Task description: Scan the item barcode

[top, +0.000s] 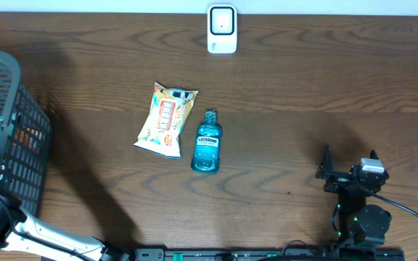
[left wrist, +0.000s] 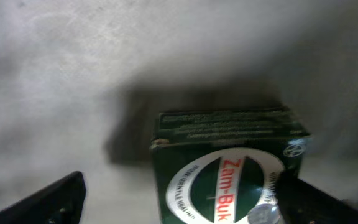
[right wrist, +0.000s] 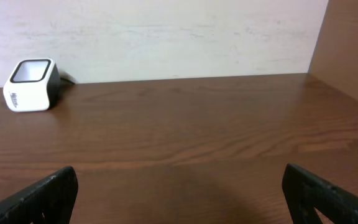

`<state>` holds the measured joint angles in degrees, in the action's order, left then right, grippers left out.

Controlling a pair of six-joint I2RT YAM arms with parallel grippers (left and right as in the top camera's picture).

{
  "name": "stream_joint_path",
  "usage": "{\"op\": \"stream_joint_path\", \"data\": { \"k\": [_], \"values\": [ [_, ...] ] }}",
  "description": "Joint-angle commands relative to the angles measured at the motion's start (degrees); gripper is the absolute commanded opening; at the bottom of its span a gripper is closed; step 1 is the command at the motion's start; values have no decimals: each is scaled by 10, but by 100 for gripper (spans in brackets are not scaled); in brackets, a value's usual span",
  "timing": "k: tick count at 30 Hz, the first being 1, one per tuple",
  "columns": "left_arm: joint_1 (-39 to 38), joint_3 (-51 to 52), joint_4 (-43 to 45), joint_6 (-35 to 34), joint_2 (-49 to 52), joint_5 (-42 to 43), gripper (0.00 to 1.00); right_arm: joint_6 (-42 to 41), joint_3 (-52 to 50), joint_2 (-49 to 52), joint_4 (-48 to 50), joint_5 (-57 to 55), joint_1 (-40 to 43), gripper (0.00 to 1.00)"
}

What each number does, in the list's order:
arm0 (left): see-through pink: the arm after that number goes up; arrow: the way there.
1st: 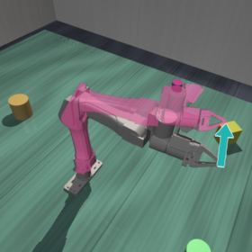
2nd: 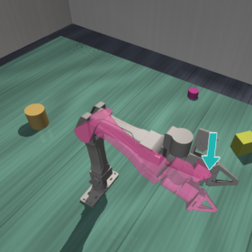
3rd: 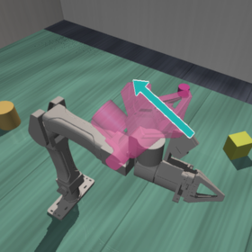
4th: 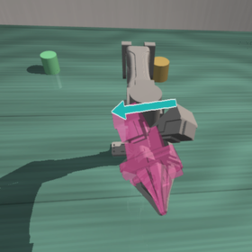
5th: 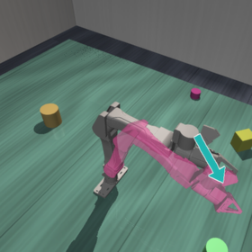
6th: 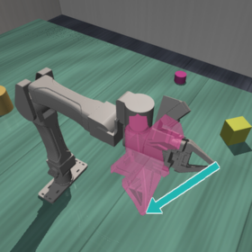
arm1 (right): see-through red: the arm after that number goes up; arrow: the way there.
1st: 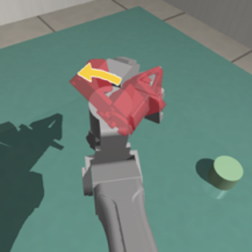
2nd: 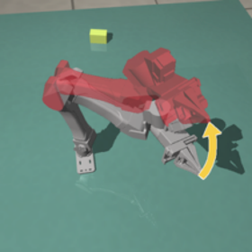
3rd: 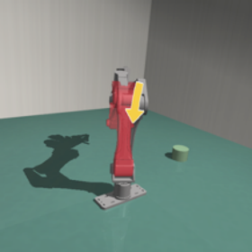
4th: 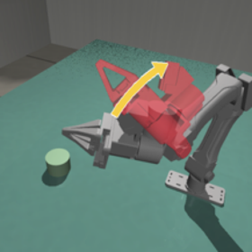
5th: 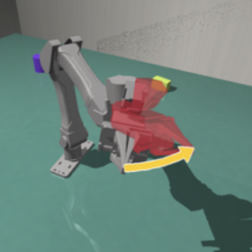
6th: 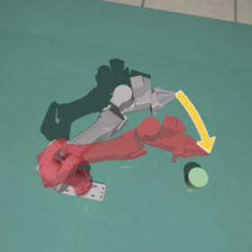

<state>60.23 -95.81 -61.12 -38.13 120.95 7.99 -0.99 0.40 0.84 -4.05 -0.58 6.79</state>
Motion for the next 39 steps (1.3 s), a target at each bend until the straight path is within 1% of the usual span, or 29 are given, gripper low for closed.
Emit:
{"op": "stream_joint_path", "data": {
  "k": [1, 5, 7, 21, 26, 32, 33, 34, 36, 39],
  "values": [
    [-15, 11, -1, 12, -33, -35, 98, 4, -1, -4, -2, 3, 1, 99],
    [-26, 11, -1, -1, -76, -61, 98, 4, -1, -4, -2, 3, 1, 99],
    [-28, 12, -1, -1, -78, -61, 98, 4, -1, -4, -2, 3, 1, 99],
    [-56, 30, 10, -1, -13, -64, 98, 4, -1, -4, -2, 3, 1, 99],
    [-57, 30, 14, -1, 10, -113, 98, 4, -1, -4, -2, 3, 1, 99],
    [-57, 40, 27, 0, 35, -117, 99, 4, -1, -4, -2, 3, 1, 99],
    [-57, 45, 30, 0, 37, -117, 97, 4, -1, -4, -2, 3, 1, 99],
    [-57, 50, 34, 0, 37, -117, 93, 4, -1, -4, -2, 3, 1, 99],
    [-57, 57, 38, -1, 37, -117, 82, 4, -1, -4, -2, 3, 1, 99],
    [-57, 57, 40, 0, 37, -117, 79, 4, -1, -4, -2, 3, 1, 99]
  ]
}}
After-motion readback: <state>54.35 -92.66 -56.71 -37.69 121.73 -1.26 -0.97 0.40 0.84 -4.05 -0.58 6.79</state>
